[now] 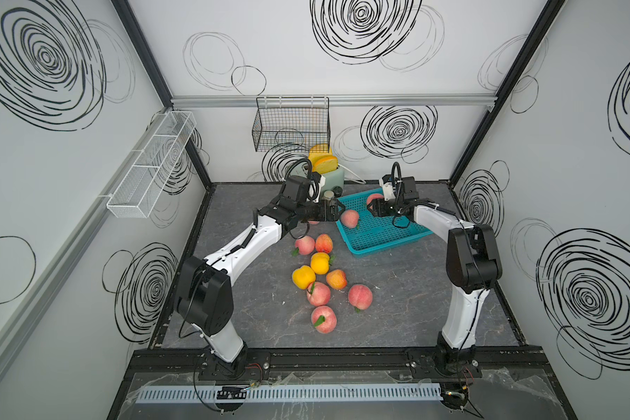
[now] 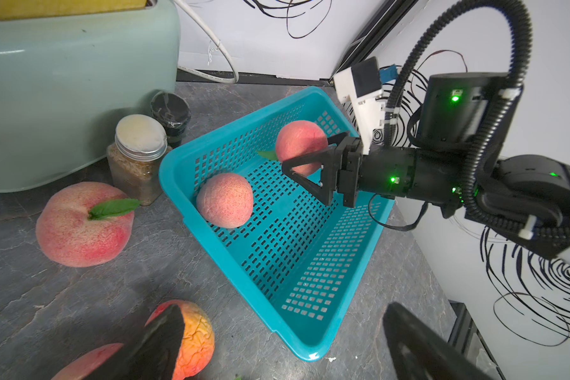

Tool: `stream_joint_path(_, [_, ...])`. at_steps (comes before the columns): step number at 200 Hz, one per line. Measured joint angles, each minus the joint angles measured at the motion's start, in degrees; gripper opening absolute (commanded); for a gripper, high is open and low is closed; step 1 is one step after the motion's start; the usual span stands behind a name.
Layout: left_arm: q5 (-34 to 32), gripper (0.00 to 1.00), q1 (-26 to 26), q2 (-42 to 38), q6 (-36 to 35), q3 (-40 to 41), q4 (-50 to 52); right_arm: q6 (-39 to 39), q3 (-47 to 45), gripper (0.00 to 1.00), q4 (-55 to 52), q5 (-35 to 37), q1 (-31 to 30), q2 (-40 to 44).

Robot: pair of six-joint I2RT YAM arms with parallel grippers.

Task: Put the peaches into the basket
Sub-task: Place the peach in the basket.

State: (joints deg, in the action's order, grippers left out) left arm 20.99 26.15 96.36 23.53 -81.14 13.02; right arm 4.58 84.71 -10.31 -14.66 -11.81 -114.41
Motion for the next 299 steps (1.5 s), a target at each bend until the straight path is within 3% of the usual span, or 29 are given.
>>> stream_joint_path(299, [-0.46, 0.98, -1.95, -0.37, -0.22, 5.11, -1.18, -2.32, 5.40, 0.67, -4.79, 2.01, -1.53, -8.41])
